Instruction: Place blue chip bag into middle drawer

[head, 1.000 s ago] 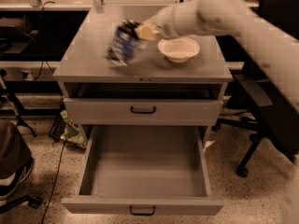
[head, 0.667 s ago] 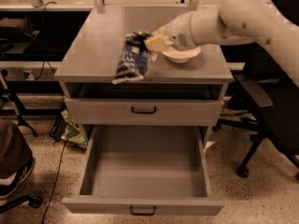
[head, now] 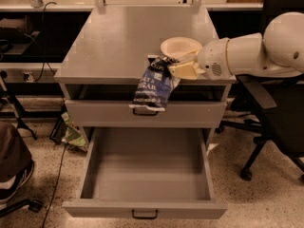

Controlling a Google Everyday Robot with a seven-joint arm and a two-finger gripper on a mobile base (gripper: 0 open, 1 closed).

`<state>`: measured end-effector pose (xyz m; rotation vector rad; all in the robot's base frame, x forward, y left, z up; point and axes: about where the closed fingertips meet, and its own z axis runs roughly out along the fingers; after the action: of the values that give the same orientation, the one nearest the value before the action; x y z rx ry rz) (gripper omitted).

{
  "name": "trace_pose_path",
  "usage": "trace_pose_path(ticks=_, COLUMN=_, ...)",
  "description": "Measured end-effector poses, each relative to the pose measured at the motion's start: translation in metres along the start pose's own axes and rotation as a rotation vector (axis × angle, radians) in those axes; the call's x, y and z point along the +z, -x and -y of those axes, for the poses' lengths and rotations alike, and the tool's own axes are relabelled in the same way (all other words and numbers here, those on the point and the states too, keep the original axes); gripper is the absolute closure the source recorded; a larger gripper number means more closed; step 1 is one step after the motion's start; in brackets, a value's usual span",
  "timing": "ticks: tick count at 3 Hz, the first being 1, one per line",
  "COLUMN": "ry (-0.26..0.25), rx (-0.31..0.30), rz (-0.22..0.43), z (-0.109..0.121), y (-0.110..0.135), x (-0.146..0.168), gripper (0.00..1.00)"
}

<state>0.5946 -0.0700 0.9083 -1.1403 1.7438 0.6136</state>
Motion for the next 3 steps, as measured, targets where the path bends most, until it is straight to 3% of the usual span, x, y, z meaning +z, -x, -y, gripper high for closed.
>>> trace_pose_path(ticks=2, ry=0.036, rx=-0.008, rz=-0.029, z=-0.009, y=-0.014, x=0.017, gripper=1.00)
trace_pose_path(ticks=3, ry=0.049, rx=0.040, rz=-0.032, z=-0.027, y=-0.045, x=0.028, gripper=1.00)
